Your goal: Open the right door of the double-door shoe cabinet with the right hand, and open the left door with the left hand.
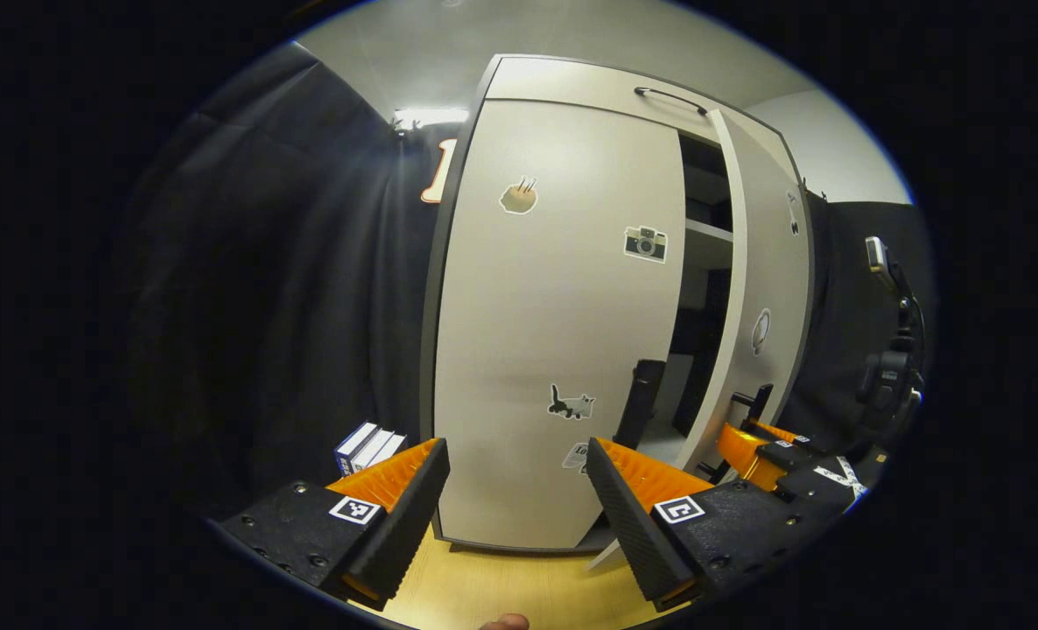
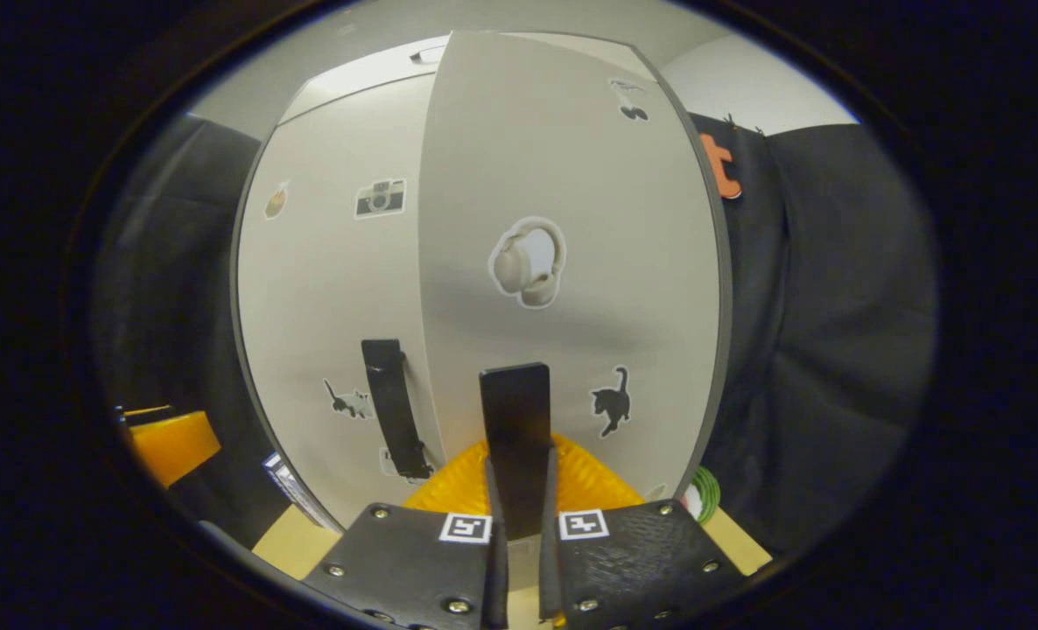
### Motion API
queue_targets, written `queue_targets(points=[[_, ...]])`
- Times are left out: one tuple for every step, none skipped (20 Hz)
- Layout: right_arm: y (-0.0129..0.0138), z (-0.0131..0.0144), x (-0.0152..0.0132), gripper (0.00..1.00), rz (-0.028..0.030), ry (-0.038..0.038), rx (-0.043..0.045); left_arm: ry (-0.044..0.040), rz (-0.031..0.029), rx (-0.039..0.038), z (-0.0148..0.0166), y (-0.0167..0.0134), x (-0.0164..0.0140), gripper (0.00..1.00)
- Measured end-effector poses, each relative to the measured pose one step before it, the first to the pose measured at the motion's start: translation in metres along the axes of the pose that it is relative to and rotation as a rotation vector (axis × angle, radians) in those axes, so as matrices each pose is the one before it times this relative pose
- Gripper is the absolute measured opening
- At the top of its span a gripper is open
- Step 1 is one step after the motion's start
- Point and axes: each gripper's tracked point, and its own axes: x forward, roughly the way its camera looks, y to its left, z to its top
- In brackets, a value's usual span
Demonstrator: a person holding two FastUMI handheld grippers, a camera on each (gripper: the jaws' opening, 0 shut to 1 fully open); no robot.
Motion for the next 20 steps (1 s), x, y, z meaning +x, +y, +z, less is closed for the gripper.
queue_targets(points=[[-0.00068, 0.00042, -0.00076, 0.14, 0.00061, 0.00128, -0.00122, 0.00293, -0.00493, -0.00222, -0.00111, -0.00178, -0.00017, 0.98], [-0.00108, 0.00033, -0.00046, 0.14, 0.00083, -0.00024, 0.00028, 0.00400, -0.00617, -0.00261, -0.00107, -0.00280, 0.00024, 0.98], [-0.00065, 0.00043, -0.00057, 0.14, 0.00069, 0.00029, -0.00082, 0.00484, -0.00570, -0.00182, -0.00240, -0.00148, 0.00023, 0.98], [-0.00044, -0.00049, -0.00128, 0.14, 0.00111, -0.00004, 0.00116, 0.00522, -0.00697, -0.00029, -0.00235, -0.00267, 0.00041, 0.98], [-0.00049, 0.00029, -0.00107, 0.14, 0.00073, 0.00029, 0.00077, 0.00517, -0.00614, 0.00013, -0.00160, -0.00235, 0.00025, 0.98], [-0.00052, -0.00007, -0.00060, 0.14, 0.00027, -0.00100, 0.00208, 0.00336, -0.00581, 0.00053, -0.00107, -0.00207, -0.00021, 0.98], [-0.00058, -0.00020, -0.00009, 0.14, 0.00018, -0.00051, -0.00016, 0.00325, -0.00522, 0.00094, -0.00099, -0.00255, 0.00011, 0.98], [0.00021, 0.00047, -0.00039, 0.14, 0.00060, -0.00016, 0.00063, 0.00306, -0.00414, 0.00138, -0.00096, -0.00192, -0.00013, 0.98], [0.00004, -0.00005, -0.00134, 0.14, 0.00156, 0.00105, 0.00035, 0.00177, -0.00306, 0.00175, -0.00097, -0.00119, 0.00071, 0.98], [-0.00033, 0.00027, -0.00028, 0.14, 0.00204, 0.00022, 0.00149, 0.00049, -0.00211, 0.00137, 0.00011, -0.00119, 0.00046, 0.98], [-0.00012, -0.00061, -0.00056, 0.14, 0.00188, -0.00055, 0.00087, -0.00024, -0.00195, 0.00151, 0.00032, -0.00135, 0.00027, 0.98], [-0.00054, 0.00064, -0.00044, 0.14, 0.00146, -0.00063, 0.00037, -0.00120, -0.00108, 0.00146, -0.00011, -0.00093, 0.00016, 0.98], [-0.00010, -0.00083, -0.00002, 0.14, 0.00151, 0.00013, -0.00022, -0.00045, -0.00105, 0.00155, 0.00039, -0.00102, 0.00044, 0.98], [-0.00039, 0.00040, -0.00069, 0.14, 0.00212, -0.00055, -0.00016, -0.00060, -0.00074, 0.00109, 0.00076, -0.00085, 0.00050, 0.98], [-0.00015, -0.00015, -0.00004, 0.14, 0.00297, -0.00002, -0.00063, 0.00118, -0.00132, 0.00075, -0.00036, -0.00128, 0.00083, 0.98], [-0.00040, 0.00002, -0.00028, 0.14, 0.00397, 0.00032, 0.00048, 0.00273, -0.00035, -0.00092, -0.00151, -0.00091, 0.00059, 0.98], [0.00007, -0.00048, 0.00014, 0.14, 0.00647, 0.00029, -0.00238, 0.00287, -0.00196, -0.00257, -0.00151, -0.00100, 0.00041, 0.98], [-0.00012, 0.00035, -0.00028, 0.14, 0.00695, -0.00023, 0.00040, 0.00442, -0.00173, -0.00328, -0.00094, -0.00152, 0.00109, 0.98], [-0.00004, -0.00056, -0.00032, 0.14, 0.00521, -0.00074, -0.00061, 0.00364, -0.00142, -0.00199, -0.00133, -0.00142, 0.00028, 0.98], [-0.00062, 0.00042, -0.00003, 0.14, 0.00368, -0.00165, -0.00075, 0.00325, -0.00029, -0.00070, -0.00133, -0.00033, 0.00145, 0.98]])
